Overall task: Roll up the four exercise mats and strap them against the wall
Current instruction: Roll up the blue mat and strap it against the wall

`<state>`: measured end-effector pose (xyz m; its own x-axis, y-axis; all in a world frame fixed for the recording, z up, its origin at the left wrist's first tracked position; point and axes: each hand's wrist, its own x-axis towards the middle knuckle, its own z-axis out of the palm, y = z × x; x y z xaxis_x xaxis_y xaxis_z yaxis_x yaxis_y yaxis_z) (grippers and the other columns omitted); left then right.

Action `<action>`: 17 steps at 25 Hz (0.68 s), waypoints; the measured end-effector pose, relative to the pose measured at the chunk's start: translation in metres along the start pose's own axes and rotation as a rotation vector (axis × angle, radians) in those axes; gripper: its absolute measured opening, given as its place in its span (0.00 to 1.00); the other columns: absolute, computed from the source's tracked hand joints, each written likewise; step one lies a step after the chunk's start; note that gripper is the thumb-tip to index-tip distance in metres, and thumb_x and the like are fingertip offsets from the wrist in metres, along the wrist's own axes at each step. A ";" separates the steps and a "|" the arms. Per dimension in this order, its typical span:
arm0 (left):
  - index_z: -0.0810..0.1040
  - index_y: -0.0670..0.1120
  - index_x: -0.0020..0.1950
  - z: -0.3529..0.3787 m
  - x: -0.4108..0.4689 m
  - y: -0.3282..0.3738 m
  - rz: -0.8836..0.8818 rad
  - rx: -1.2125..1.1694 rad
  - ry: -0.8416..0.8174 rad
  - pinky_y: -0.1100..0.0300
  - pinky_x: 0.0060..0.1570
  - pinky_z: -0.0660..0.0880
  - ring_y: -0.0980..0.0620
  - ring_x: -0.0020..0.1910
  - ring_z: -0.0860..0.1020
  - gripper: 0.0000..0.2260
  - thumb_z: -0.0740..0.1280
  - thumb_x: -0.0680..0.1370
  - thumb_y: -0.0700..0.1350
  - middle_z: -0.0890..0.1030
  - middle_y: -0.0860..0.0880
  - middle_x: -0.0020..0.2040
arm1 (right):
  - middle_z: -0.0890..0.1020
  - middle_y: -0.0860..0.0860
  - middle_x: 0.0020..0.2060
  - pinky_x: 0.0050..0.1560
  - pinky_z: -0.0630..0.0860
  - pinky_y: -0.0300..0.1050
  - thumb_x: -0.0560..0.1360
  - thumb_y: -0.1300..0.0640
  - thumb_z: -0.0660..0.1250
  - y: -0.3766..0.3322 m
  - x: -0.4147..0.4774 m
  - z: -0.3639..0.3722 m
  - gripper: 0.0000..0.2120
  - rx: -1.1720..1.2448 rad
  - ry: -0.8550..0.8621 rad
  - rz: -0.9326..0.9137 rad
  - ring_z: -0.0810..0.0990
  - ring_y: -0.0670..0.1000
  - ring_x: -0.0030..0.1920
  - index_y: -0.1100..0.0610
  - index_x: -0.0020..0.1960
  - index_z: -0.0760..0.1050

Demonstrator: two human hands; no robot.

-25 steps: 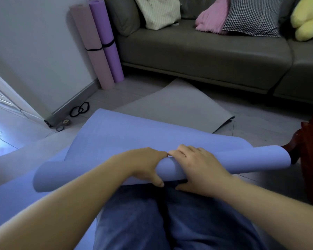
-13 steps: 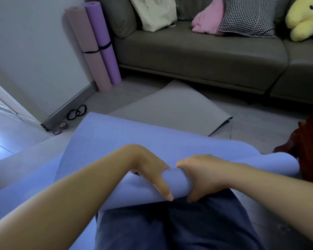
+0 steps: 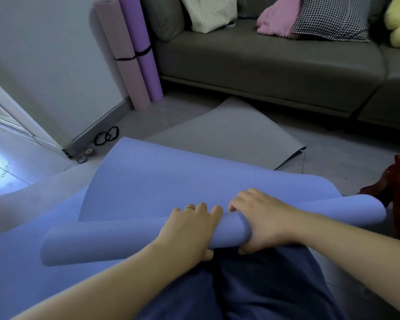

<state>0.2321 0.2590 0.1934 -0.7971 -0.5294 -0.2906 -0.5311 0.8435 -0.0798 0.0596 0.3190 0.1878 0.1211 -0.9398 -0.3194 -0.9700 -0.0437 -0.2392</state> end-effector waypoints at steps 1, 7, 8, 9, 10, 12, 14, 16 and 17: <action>0.63 0.48 0.64 -0.001 0.004 -0.004 0.002 -0.059 -0.021 0.57 0.43 0.66 0.44 0.54 0.75 0.25 0.68 0.70 0.50 0.73 0.46 0.57 | 0.73 0.46 0.49 0.48 0.73 0.45 0.59 0.40 0.73 -0.001 -0.002 0.011 0.30 -0.130 0.170 -0.055 0.72 0.50 0.49 0.48 0.58 0.70; 0.67 0.51 0.65 -0.029 0.036 -0.032 0.064 -0.363 -0.452 0.56 0.52 0.72 0.48 0.55 0.76 0.28 0.73 0.70 0.55 0.76 0.51 0.61 | 0.77 0.48 0.45 0.37 0.72 0.46 0.61 0.46 0.71 -0.011 0.006 0.019 0.23 -0.186 0.323 -0.028 0.79 0.55 0.43 0.51 0.54 0.72; 0.67 0.52 0.65 -0.035 0.035 -0.032 0.061 -0.380 -0.427 0.56 0.54 0.72 0.49 0.55 0.75 0.27 0.73 0.70 0.56 0.76 0.51 0.61 | 0.76 0.47 0.46 0.39 0.69 0.45 0.64 0.46 0.70 -0.011 0.008 0.003 0.21 -0.151 0.218 0.001 0.78 0.54 0.47 0.50 0.54 0.70; 0.67 0.52 0.65 -0.039 0.030 -0.031 0.047 -0.378 -0.327 0.56 0.54 0.71 0.49 0.56 0.75 0.27 0.72 0.70 0.57 0.75 0.51 0.61 | 0.75 0.45 0.46 0.38 0.66 0.44 0.66 0.46 0.70 -0.009 0.011 -0.013 0.19 -0.125 0.148 0.004 0.77 0.52 0.47 0.49 0.52 0.67; 0.67 0.51 0.65 -0.039 0.024 -0.028 0.022 -0.314 -0.163 0.56 0.53 0.70 0.49 0.56 0.74 0.27 0.70 0.71 0.59 0.74 0.50 0.60 | 0.73 0.43 0.43 0.37 0.65 0.44 0.67 0.45 0.70 -0.007 0.012 -0.030 0.19 -0.102 0.069 0.014 0.76 0.51 0.44 0.48 0.50 0.65; 0.64 0.51 0.68 -0.034 0.007 -0.017 -0.003 -0.077 0.162 0.55 0.54 0.69 0.48 0.56 0.73 0.29 0.65 0.72 0.63 0.72 0.50 0.59 | 0.74 0.43 0.37 0.32 0.65 0.44 0.65 0.44 0.73 -0.004 0.012 -0.051 0.19 -0.067 -0.066 0.018 0.73 0.46 0.36 0.48 0.47 0.66; 0.61 0.51 0.69 -0.025 -0.006 -0.005 0.000 0.019 0.222 0.55 0.53 0.68 0.47 0.56 0.73 0.29 0.64 0.73 0.63 0.72 0.49 0.59 | 0.74 0.43 0.35 0.30 0.65 0.42 0.64 0.44 0.74 -0.007 0.009 -0.049 0.19 -0.004 -0.138 0.007 0.71 0.43 0.34 0.47 0.46 0.68; 0.61 0.51 0.67 -0.014 -0.007 -0.001 0.016 0.000 0.132 0.55 0.50 0.69 0.46 0.56 0.74 0.28 0.64 0.73 0.62 0.72 0.49 0.59 | 0.75 0.43 0.37 0.31 0.65 0.40 0.64 0.44 0.75 -0.011 0.007 -0.032 0.19 0.049 -0.213 0.027 0.73 0.44 0.36 0.46 0.48 0.69; 0.62 0.51 0.66 -0.012 -0.004 -0.004 0.038 -0.028 0.101 0.55 0.49 0.70 0.46 0.56 0.75 0.27 0.65 0.73 0.61 0.73 0.49 0.59 | 0.75 0.42 0.40 0.33 0.67 0.40 0.64 0.43 0.75 -0.012 0.006 -0.025 0.21 0.068 -0.210 0.049 0.74 0.46 0.39 0.45 0.50 0.69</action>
<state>0.2341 0.2568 0.2061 -0.8408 -0.5050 -0.1951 -0.5069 0.8609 -0.0439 0.0665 0.3056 0.2115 0.1221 -0.8486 -0.5148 -0.9602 0.0302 -0.2776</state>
